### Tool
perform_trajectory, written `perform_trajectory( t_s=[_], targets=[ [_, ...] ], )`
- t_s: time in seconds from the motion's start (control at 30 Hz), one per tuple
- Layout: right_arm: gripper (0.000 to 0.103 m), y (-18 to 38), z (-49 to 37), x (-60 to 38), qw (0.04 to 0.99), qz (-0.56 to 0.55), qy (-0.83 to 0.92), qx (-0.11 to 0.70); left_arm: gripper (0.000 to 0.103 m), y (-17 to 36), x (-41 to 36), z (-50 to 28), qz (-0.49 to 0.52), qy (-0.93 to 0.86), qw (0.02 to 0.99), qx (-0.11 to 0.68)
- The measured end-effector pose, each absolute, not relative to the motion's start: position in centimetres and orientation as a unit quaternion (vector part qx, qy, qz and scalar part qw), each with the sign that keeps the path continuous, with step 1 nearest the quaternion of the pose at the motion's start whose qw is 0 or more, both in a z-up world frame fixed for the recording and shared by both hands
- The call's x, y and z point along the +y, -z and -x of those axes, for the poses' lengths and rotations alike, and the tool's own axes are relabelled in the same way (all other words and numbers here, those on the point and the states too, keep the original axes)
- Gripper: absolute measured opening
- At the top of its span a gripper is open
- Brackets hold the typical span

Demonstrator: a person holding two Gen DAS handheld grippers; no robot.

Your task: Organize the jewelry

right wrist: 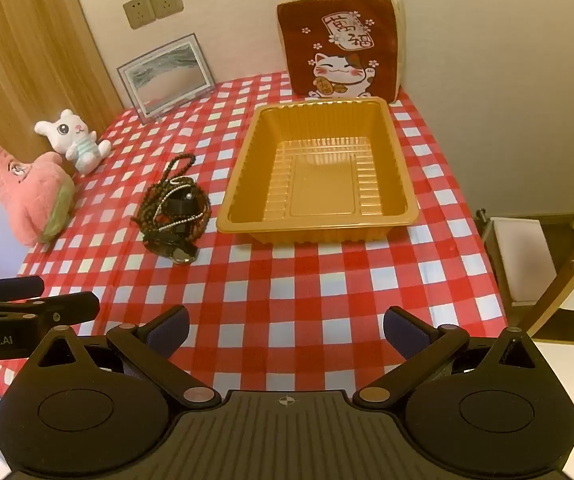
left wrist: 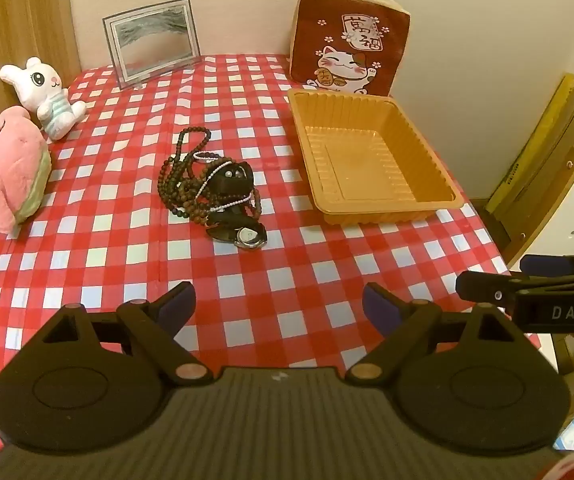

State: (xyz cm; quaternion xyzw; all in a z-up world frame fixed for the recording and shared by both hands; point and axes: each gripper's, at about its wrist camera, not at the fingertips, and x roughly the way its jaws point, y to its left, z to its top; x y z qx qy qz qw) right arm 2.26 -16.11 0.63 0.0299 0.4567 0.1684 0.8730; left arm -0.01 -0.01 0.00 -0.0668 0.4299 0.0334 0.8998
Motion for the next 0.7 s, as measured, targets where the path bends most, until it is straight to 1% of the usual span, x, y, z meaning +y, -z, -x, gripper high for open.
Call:
perform_trajectory(
  t_s=[0.7],
  targets=[
    [0.103, -0.78, -2.23, -16.04, 0.875, -0.028, -0.168, 0.454, 0.089, 0.00, -0.01, 0.01, 0.067, -0.033, 0.900, 0.430]
  ],
)
